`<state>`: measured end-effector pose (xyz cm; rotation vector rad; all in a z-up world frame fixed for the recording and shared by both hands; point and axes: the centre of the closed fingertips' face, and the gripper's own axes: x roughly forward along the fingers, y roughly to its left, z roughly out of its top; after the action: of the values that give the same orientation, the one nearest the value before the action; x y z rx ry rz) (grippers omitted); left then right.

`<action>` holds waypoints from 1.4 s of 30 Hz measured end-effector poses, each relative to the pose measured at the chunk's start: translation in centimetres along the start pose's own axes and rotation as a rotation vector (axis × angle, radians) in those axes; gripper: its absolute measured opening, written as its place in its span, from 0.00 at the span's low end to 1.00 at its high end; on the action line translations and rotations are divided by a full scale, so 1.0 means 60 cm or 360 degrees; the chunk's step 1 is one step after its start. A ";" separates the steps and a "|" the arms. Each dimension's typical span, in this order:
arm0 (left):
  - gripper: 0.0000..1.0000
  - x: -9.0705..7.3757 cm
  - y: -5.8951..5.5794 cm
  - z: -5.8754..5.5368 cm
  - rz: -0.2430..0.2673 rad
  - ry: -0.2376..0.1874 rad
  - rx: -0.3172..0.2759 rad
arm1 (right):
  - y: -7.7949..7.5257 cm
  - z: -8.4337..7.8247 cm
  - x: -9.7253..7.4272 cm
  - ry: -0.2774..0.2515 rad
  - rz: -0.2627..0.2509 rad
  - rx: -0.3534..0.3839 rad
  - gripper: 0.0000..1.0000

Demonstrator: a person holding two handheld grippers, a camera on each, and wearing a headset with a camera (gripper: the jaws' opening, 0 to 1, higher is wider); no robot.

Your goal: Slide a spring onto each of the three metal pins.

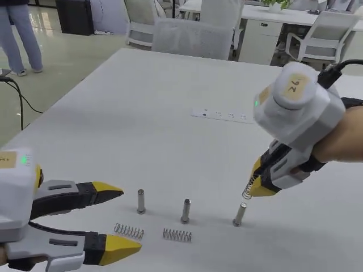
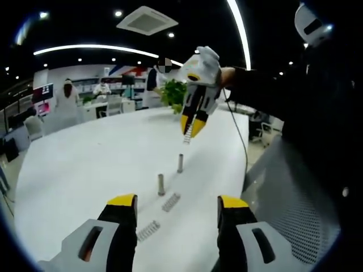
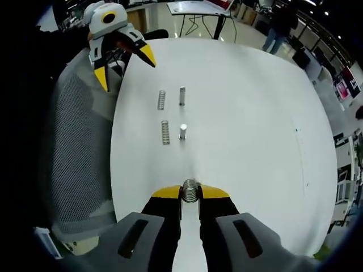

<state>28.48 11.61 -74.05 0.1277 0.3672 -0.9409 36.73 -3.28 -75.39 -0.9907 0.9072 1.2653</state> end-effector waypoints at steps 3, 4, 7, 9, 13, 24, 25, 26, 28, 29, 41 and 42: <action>0.52 0.003 -0.001 -0.003 0.0003 0.0007 -0.0002 | -0.003 -0.007 0.014 0.0026 0.0028 0.0015 0.08; 0.52 0.003 -0.001 -0.003 0.0000 0.0007 -0.0004 | -0.004 -0.009 0.018 0.0038 0.0030 0.0019 0.08; 0.52 0.005 -0.001 -0.006 0.0005 0.0016 -0.0012 | -0.010 -0.017 0.029 0.0063 0.0037 0.0024 0.08; 0.52 0.005 -0.001 -0.008 0.0003 0.0017 -0.0019 | -0.012 -0.019 0.033 0.0064 0.0044 0.0035 0.08; 0.52 0.007 -0.003 -0.010 -0.0007 0.0026 -0.0018 | -0.012 -0.022 0.038 0.0072 0.0047 0.0042 0.08; 0.52 0.009 -0.002 -0.012 -0.0014 0.0031 -0.0030 | -0.022 -0.031 0.049 0.0084 0.0037 0.0071 0.08; 0.52 0.009 -0.002 -0.012 -0.0014 0.0031 -0.0030 | -0.022 -0.031 0.050 0.0084 0.0038 0.0075 0.08; 0.52 0.010 -0.002 -0.012 -0.0015 0.0029 -0.0031 | -0.021 -0.031 0.050 0.0083 0.0041 0.0077 0.08; 0.52 0.010 -0.001 -0.013 -0.0015 0.0030 -0.0031 | -0.021 -0.032 0.052 0.0087 0.0046 0.0078 0.08; 0.52 0.010 -0.001 -0.013 -0.0014 0.0032 -0.0031 | -0.021 -0.032 0.053 0.0088 0.0047 0.0077 0.08; 0.52 0.012 -0.002 -0.015 -0.0018 0.0036 -0.0038 | -0.024 -0.040 0.078 0.0124 0.0066 0.0082 0.08; 0.52 0.012 -0.002 -0.015 -0.0018 0.0037 -0.0038 | -0.025 -0.041 0.080 0.0126 0.0067 0.0084 0.08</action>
<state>28.53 11.23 -75.12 0.1152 0.4011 -0.9467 38.65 -4.10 -80.59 -0.9901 1.0227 1.2384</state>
